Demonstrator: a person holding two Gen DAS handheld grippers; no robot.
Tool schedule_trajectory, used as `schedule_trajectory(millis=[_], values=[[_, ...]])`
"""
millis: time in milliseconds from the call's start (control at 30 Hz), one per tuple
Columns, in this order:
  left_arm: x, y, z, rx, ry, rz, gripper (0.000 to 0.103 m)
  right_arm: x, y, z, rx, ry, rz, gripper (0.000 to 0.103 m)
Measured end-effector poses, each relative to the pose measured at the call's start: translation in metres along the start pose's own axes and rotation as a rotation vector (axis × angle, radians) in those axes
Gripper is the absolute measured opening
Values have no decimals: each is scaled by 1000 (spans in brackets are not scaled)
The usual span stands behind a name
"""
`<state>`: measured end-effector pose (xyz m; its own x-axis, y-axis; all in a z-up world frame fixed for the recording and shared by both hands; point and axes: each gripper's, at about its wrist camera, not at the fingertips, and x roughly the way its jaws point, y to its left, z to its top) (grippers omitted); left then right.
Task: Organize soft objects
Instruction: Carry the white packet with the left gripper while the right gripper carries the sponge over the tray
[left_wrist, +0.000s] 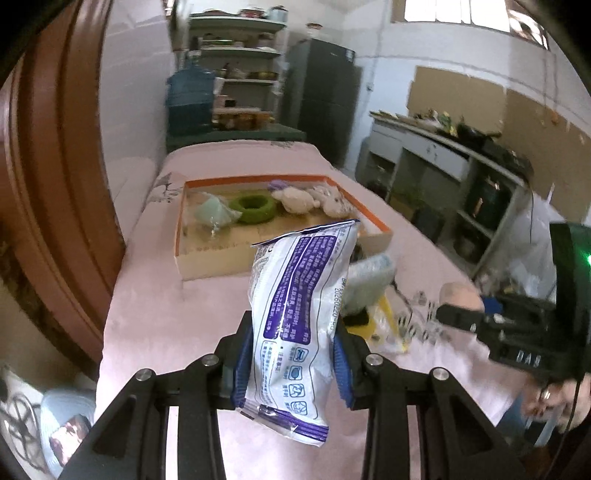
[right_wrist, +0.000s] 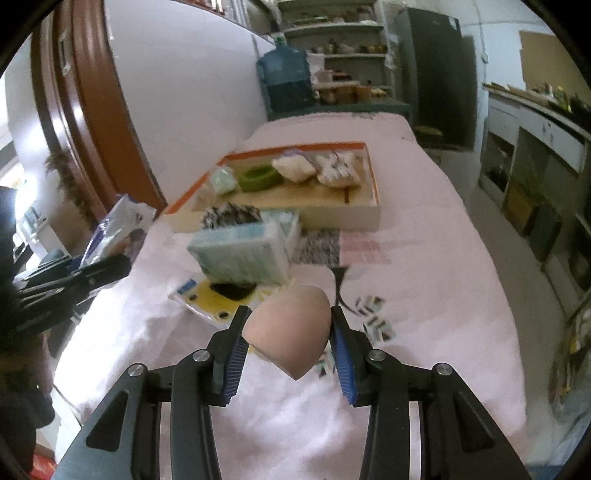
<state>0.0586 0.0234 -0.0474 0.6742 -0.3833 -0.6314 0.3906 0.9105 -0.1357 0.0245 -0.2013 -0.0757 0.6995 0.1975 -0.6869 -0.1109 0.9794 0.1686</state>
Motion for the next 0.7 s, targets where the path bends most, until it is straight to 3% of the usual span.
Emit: schedule_trajectory(millis=[367,700], values=[[-9,-6,29,-117,-76,45,38,-18,20,37,-83,-80,32,43],[-5,-5,46,-198,-96,50,38,-27,31,68,-96,-133,56,43]])
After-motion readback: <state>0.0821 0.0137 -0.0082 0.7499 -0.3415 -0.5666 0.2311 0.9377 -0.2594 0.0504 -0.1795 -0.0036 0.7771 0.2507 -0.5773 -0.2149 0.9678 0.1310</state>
